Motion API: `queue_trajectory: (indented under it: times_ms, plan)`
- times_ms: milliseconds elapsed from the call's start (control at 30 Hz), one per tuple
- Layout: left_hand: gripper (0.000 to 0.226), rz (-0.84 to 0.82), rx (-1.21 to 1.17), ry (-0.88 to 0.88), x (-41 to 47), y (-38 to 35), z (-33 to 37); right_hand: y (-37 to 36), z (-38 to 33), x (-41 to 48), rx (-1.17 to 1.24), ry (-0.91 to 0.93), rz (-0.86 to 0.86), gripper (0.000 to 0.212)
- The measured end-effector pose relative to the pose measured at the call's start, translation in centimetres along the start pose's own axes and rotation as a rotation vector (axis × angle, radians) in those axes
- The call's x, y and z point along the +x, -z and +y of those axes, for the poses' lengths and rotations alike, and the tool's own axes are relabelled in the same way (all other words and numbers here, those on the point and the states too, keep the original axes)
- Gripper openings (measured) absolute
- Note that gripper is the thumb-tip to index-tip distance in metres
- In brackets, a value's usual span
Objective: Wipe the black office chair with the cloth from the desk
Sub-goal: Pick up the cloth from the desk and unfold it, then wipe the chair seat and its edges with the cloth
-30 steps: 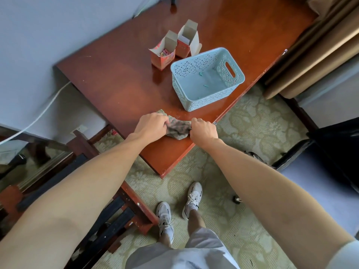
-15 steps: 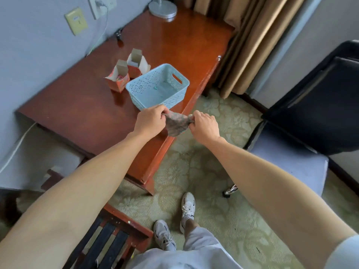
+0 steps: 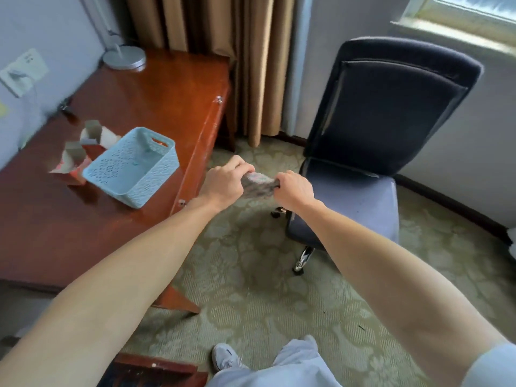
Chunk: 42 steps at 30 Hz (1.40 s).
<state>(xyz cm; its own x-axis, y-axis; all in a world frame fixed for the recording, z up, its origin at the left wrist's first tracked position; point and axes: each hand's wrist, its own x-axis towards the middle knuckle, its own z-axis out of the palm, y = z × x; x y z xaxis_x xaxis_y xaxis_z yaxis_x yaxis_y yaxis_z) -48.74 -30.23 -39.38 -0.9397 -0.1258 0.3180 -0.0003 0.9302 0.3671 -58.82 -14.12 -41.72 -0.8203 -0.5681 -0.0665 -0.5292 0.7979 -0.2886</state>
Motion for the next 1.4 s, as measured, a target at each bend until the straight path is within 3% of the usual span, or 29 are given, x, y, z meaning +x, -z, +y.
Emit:
queue_trajectory:
  times_ms: [100,233,333,567,733,933,1100,1267,1400]
  plan:
    - [0.040,-0.046,-0.008,-0.037,2.5,-2.2,3.5,1.2,4.6,-0.8,0.167,-0.081,-0.022,0.011]
    - [0.040,-0.118,-0.011,-0.040,5.9,-5.7,9.0,3.1,11.2,-1.6,0.365,-0.212,-0.116,0.014]
    - [0.040,-0.195,-0.015,-0.050,8.1,-8.1,12.9,4.9,15.7,-2.3,0.686,-0.281,-0.165,0.010]
    - [0.045,-0.241,-0.007,-0.027,12.3,-12.5,18.9,7.7,23.7,-3.0,0.903,-0.254,-0.135,0.015]
    - [0.058,-0.335,-0.036,0.068,14.3,-15.1,20.8,8.6,27.6,-3.4,0.905,-0.266,0.026,0.020]
    - [0.077,-0.592,-0.128,0.173,17.2,-17.7,21.4,8.5,31.4,-2.5,1.010,-0.281,0.041,0.043]
    - [0.074,-0.718,-0.266,0.196,20.5,-19.3,21.8,9.0,33.2,-0.1,0.957,-0.244,0.055,0.036]
    - [0.068,-0.845,-0.206,0.211,24.9,-21.2,21.2,9.5,35.2,2.7,0.822,-0.295,0.049,0.032]
    - [0.061,-0.880,-0.214,0.206,26.8,-22.7,20.9,9.5,36.9,4.2,0.758,-0.367,0.039,0.013]
